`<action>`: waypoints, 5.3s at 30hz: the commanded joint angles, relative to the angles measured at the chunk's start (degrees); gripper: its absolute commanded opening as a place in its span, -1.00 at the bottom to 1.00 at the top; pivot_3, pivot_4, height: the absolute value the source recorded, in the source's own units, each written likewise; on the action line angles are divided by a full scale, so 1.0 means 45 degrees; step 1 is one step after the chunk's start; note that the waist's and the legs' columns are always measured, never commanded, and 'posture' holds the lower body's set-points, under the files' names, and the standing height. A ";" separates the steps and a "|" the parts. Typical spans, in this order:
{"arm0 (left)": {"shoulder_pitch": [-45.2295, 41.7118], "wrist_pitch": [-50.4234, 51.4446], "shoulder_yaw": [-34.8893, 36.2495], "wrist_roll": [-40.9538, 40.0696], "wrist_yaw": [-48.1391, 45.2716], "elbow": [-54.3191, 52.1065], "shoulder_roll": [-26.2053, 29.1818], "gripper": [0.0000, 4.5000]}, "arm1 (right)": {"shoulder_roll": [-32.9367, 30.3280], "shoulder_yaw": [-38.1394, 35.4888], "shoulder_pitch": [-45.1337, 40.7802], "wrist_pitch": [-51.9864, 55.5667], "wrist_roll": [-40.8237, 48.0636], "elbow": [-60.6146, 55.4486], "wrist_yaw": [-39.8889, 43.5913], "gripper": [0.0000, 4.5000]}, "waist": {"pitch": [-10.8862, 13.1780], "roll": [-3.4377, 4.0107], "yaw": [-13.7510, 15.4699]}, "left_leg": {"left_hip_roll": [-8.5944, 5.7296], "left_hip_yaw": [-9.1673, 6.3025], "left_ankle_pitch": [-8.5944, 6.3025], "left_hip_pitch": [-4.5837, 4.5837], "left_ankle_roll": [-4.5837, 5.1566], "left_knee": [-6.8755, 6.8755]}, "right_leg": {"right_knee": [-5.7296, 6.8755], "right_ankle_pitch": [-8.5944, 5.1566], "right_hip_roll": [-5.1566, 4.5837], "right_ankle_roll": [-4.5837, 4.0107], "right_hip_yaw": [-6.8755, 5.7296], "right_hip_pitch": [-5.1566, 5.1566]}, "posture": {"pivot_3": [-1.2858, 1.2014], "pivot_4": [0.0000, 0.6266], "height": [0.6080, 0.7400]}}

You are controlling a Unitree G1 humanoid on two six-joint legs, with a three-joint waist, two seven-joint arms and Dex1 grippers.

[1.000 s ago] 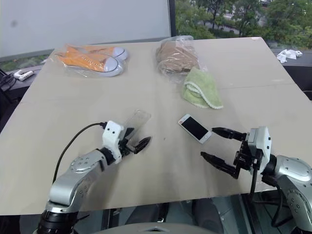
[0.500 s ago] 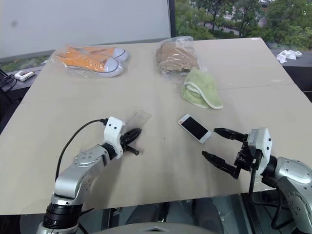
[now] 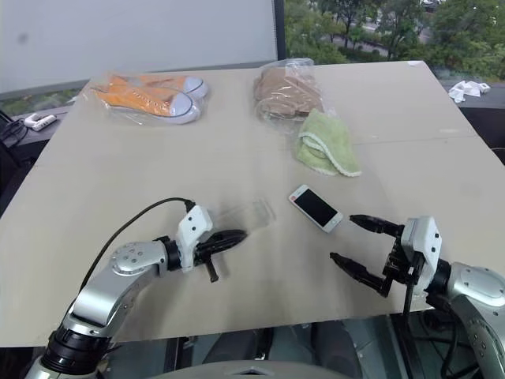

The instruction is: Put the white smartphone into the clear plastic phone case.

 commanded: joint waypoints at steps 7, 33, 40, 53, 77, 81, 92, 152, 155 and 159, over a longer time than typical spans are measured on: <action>-0.0680 -0.2651 -0.1479 0.0724 -0.3085 0.0776 0.1003 -0.98 | -0.0352 -0.0567 0.1199 -0.1858 -0.1146 0.0648 0.1210 1.00 | 0.0003 0.0005 -0.0040 | 0.0002 0.0005 -0.0001 0.0004 0.0002 -0.0003 | 0.0000 0.0000 0.0002 0.0000 0.0004 -0.0001 | 0.03 -0.52 1.00; 0.2314 0.0036 0.4150 -0.3924 -0.2346 -0.2524 0.2055 0.98 | -0.0016 0.3225 -0.3726 0.2249 -0.4279 0.2094 -0.3657 1.00 | 0.0018 0.0001 -0.0033 | 0.0004 -0.0001 0.0000 -0.0017 0.0003 -0.0002 | -0.0011 0.0000 0.0003 -0.0003 -0.0006 -0.0020 | 0.03 -0.52 1.00; 0.3344 0.0989 0.5781 -0.4865 -0.1789 -0.3366 0.2278 0.98 | 0.0525 0.4234 -0.4762 0.1723 -0.5076 0.3644 -0.3277 1.00 | 0.0022 0.0006 -0.0076 | 0.0002 0.0000 0.0001 -0.0016 0.0001 -0.0002 | -0.0013 0.0001 0.0008 -0.0003 -0.0003 -0.0019 | 0.03 -0.52 1.00; 0.3995 0.1409 0.6176 -0.5662 -0.1213 -0.4292 0.2295 0.98 | 0.1780 0.4892 -0.6048 0.2738 -0.5287 0.4713 -0.3364 1.00 | 0.0008 -0.0016 -0.0452 | 0.0022 0.0025 0.0003 0.0058 -0.0006 -0.0011 | 0.0011 0.0020 0.0036 -0.0033 0.0028 0.0007 | 0.03 -0.52 1.00; 0.3455 0.0869 0.6013 -0.5121 -0.2075 -0.2486 0.2491 1.00 | 0.0747 0.4801 -0.8669 0.0871 -0.4536 0.5047 0.0593 0.29 | 0.0048 0.0017 -0.0364 | 0.0023 0.0024 0.0003 0.0029 -0.0007 -0.0032 | 0.0004 0.0020 0.0034 -0.0035 0.0017 -0.0019 | 0.03 -0.52 1.00; 0.3533 0.1007 0.5963 -0.4993 -0.2451 -0.2327 0.2792 1.00 | 0.0075 0.5481 -0.9775 0.0423 -0.4462 0.5147 0.2668 0.29 | 0.0052 0.0019 -0.0354 | 0.0022 0.0013 0.0003 0.0000 -0.0007 -0.0032 | -0.0024 0.0020 0.0030 -0.0035 0.0004 -0.0029 | 0.03 -0.52 1.00; 0.1271 0.0552 0.4162 -0.4133 -0.3481 -0.0895 0.3088 1.00 | -0.0283 0.7190 -1.0867 -0.0124 -0.5462 0.5252 0.4567 0.29 | 0.0054 0.0017 -0.0340 | 0.0012 -0.0003 0.0007 -0.0155 -0.0011 0.0007 | 0.0009 0.0026 0.0018 -0.0037 -0.0013 -0.0174 | 0.03 -0.52 1.00; -0.2398 -0.2689 -0.0887 0.0324 -0.5561 0.2867 0.1326 -0.97 | 0.1098 0.8614 -1.1761 0.3825 -0.6595 0.5585 0.3642 0.29 | 0.0044 -0.0001 -0.0385 | 0.0000 0.0013 0.0025 -0.0172 -0.0035 0.0056 | 0.0143 0.0025 0.0021 -0.0037 0.0006 -0.0239 | 0.03 -0.52 1.00; -0.2297 -0.2715 -0.0939 0.0357 -0.5631 0.2732 0.1397 -0.97 | 0.1158 0.8792 -1.1810 0.3670 -0.6895 0.5563 0.3437 0.29 | 0.0036 -0.0009 -0.0409 | 0.0000 0.0017 0.0026 -0.0163 -0.0037 0.0057 | 0.0153 0.0025 0.0022 -0.0037 0.0011 -0.0237 | 0.03 -0.52 1.00; -0.2184 -0.2739 -0.0997 0.0420 -0.5703 0.2661 0.1477 -0.97 | 0.1121 0.8995 -1.1850 0.3287 -0.7244 0.5581 0.3305 0.29 | 0.0029 -0.0020 -0.0404 | 0.0000 0.0017 0.0032 -0.0155 -0.0046 0.0059 | 0.0168 0.0025 0.0023 -0.0037 0.0011 -0.0235 | 0.03 -0.52 1.00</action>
